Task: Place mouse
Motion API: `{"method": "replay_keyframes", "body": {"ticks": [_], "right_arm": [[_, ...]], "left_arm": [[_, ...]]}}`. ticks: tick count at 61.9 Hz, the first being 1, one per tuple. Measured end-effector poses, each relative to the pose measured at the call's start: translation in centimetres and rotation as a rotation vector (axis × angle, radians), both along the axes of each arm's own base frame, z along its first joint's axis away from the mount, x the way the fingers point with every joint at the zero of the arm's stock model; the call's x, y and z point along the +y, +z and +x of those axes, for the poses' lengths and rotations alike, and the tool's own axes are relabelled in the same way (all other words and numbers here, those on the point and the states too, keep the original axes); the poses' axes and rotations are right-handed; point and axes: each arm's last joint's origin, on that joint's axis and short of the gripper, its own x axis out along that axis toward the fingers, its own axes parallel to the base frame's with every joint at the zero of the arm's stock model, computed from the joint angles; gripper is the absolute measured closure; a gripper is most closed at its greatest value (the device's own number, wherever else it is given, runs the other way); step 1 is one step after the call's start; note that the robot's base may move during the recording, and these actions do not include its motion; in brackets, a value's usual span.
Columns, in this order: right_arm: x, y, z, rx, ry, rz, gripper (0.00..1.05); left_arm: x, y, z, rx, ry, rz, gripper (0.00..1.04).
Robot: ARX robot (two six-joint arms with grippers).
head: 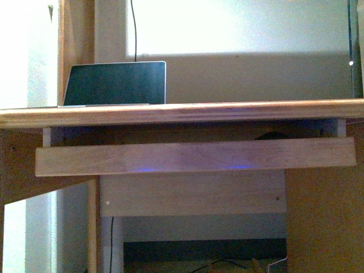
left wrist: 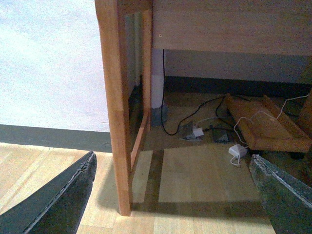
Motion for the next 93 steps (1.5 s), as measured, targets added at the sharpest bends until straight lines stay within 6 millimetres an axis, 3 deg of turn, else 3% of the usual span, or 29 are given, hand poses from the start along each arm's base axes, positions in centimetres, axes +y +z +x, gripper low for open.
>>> {"method": "replay_keyframes", "body": {"ticks": [73, 82, 93], "right_arm": [[0.0, 0.0, 0.0, 0.0, 0.0, 0.0, 0.07], [0.0, 0.0, 0.0, 0.0, 0.0, 0.0, 0.07], [0.0, 0.0, 0.0, 0.0, 0.0, 0.0, 0.07]], "left_arm": [[-0.1, -0.1, 0.0, 0.044, -0.019, -0.039, 0.08], [-0.4, 0.5, 1.8, 0.192, -0.132, -0.104, 0.08], [-0.4, 2.2, 6.3, 0.173, -0.224, 0.169, 0.08]]}}
